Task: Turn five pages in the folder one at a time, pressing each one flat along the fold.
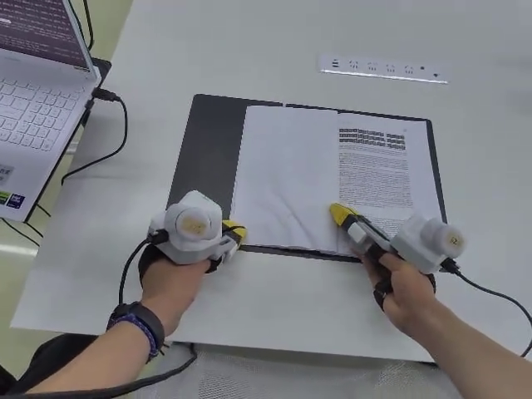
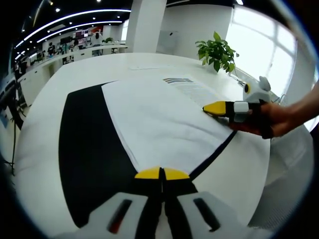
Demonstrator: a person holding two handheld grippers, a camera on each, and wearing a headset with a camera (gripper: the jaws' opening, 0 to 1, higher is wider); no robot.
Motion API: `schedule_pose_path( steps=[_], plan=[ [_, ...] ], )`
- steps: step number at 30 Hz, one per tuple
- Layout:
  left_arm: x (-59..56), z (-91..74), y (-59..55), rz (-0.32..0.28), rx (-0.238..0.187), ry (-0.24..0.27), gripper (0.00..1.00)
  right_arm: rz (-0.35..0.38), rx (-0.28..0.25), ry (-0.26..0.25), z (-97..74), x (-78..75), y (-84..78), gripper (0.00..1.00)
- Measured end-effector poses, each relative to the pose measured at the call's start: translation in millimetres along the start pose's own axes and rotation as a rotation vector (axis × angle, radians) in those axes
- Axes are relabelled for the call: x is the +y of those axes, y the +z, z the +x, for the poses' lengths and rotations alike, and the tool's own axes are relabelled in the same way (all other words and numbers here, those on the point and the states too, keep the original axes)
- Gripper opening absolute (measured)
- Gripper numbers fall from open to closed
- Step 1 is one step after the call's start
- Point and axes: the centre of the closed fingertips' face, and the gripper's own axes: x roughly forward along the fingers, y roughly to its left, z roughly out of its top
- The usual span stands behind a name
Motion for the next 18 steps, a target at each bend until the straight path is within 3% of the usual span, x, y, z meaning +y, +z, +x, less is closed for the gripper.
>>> schedule_pose_path(
  steps=[18],
  plan=[
    [-1.1, -2.7, -0.6, 0.002, -0.011, -0.001, 0.00, 0.018, 0.028, 0.002, -29.7, 7.9, -30.6, 0.00]
  ],
)
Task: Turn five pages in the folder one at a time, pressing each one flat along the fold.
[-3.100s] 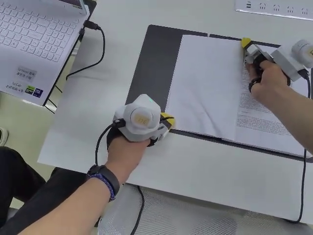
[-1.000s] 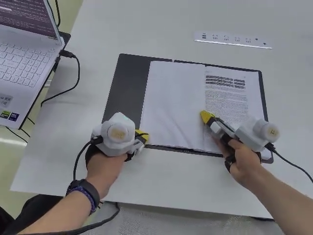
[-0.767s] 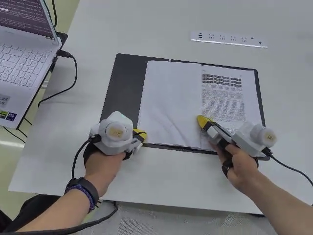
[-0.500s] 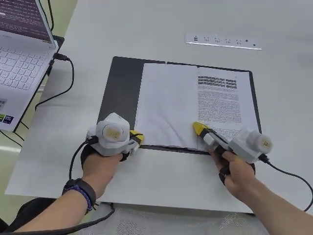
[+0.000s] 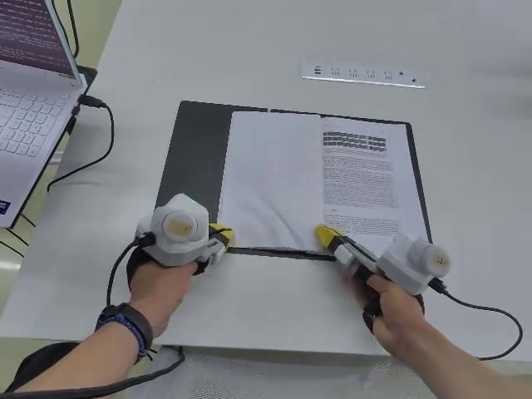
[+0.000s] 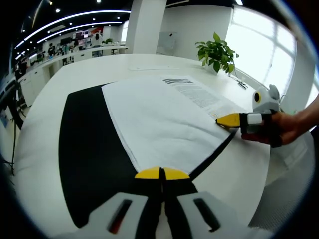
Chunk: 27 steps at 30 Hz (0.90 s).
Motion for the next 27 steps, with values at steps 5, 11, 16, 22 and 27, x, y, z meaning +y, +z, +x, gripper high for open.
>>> schedule_pose_path(
  steps=[5, 11, 16, 22, 27],
  plan=[
    [-0.2, -0.8, 0.0, 0.003, -0.001, 0.000, 0.00, 0.004, 0.007, -0.002, -4.5, 2.2, -5.5, 0.00],
    [-0.3, -1.4, -0.1, 0.006, -0.002, 0.000, 0.00, 0.010, 0.009, -0.006, -8.6, 3.8, -9.1, 0.00],
    [0.2, -1.4, 0.1, -0.002, -0.007, 0.008, 0.00, 0.014, 0.014, -0.009, -11.3, 5.1, -11.9, 0.00],
    [-0.3, -1.6, -0.2, -0.010, -0.011, 0.027, 0.00, 0.061, 0.009, -0.027, -14.2, 5.4, -13.9, 0.00],
    [-1.5, -0.9, -0.5, -0.020, 0.002, 0.068, 0.00, 0.077, 0.030, -0.040, -14.0, 5.2, -12.6, 0.00]
  ],
)
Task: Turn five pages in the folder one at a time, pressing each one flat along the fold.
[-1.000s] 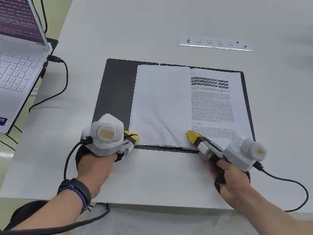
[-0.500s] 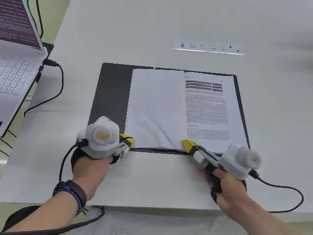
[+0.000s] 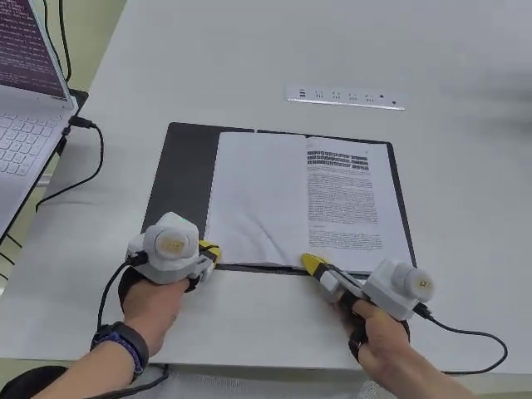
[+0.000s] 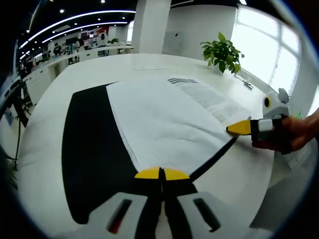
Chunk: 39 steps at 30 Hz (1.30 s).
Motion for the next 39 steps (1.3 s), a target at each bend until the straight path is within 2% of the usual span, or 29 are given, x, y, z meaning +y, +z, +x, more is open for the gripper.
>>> schedule_pose_path(
  steps=[4, 6, 9, 14, 20, 26, 30, 34, 39],
  plan=[
    [-1.6, -0.6, 0.8, -0.058, 0.022, 0.009, 0.02, 0.002, 0.015, -0.001, -1.2, 2.4, 1.6, 0.00],
    [-7.8, -1.0, 2.4, -0.075, 0.033, 0.003, 0.08, -0.008, 0.032, 0.014, -1.6, 5.9, 2.0, 0.05],
    [-18.3, -3.7, 7.5, -0.085, 0.024, -0.015, 0.18, -0.045, 0.053, 0.021, -4.9, 8.7, 6.2, 0.12],
    [-28.8, -10.8, 20.8, -0.068, 0.001, -0.032, 0.27, -0.091, 0.065, 0.042, -13.2, 10.4, 17.1, 0.20],
    [-36.8, -22.3, 37.9, -0.019, -0.030, -0.043, 0.31, -0.176, 0.058, 0.048, -29.8, 5.8, 40.9, 0.25],
    [-39.8, -35.5, 49.9, 0.009, -0.056, -0.044, 0.33, -0.278, 0.071, 0.057, -46.1, 1.9, 59.1, 0.30],
    [-41.0, -45.7, 54.3, 0.044, -0.062, -0.044, 0.35, -0.381, 0.070, 0.043, -61.8, -2.1, 73.2, 0.33],
    [-42.0, -60.6, 60.3, 0.077, -0.070, -0.044, 0.39, -0.426, 0.061, 0.035, -78.9, -4.7, 85.3, 0.35],
    [-38.9, -78.7, 66.2, 0.111, -0.089, -0.032, 0.42, -0.472, 0.065, 0.028, -96.3, -8.2, 91.3, 0.40]
  ],
)
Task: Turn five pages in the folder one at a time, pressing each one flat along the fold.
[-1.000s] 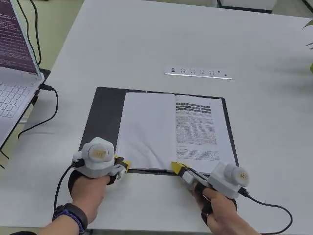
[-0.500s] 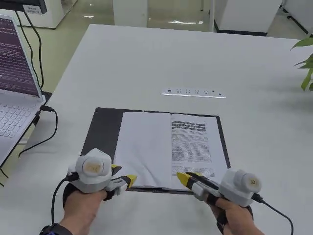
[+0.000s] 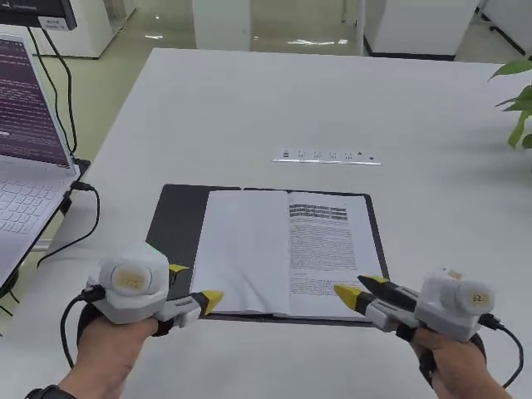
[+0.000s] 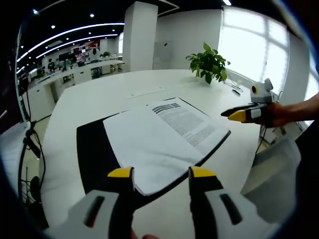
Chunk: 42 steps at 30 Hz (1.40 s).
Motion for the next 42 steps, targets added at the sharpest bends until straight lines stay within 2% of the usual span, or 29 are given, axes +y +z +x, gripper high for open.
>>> schedule_pose_path(
  steps=[2, 9, 13, 16, 23, 30, 34, 42],
  plan=[
    [1.4, -6.7, 2.0, 0.005, -0.007, 0.006, 0.44, -0.020, 0.007, -0.006, -7.5, -1.2, 0.4, 0.43],
    [1.6, -27.8, 1.8, 0.003, -0.019, 0.035, 0.52, -0.023, -0.002, -0.014, -32.0, 3.1, 1.3, 0.52],
    [1.9, -37.2, -3.9, -0.031, -0.029, 0.060, 0.56, -0.008, -0.005, -0.025, -43.8, 4.4, -2.5, 0.55],
    [2.9, -42.8, -9.5, -0.073, -0.039, 0.083, 0.60, 0.034, -0.035, -0.041, -51.1, 3.4, -2.9, 0.57],
    [6.0, -57.6, -13.3, -0.136, -0.072, 0.146, 0.64, 0.047, -0.002, -0.061, -64.4, 4.9, -11.4, 0.60],
    [8.0, -63.9, -11.5, -0.154, -0.087, 0.173, 0.67, 0.031, 0.016, -0.073, -72.4, -2.2, -7.5, 0.62],
    [10.0, -66.3, -6.7, -0.167, -0.106, 0.184, 0.67, 0.044, -0.002, -0.077, -74.6, -1.7, -3.0, 0.65],
    [9.1, -62.8, -3.3, -0.170, -0.114, 0.178, 0.67, 0.053, 0.003, -0.071, -74.8, 1.4, -7.0, 0.65]
  ],
)
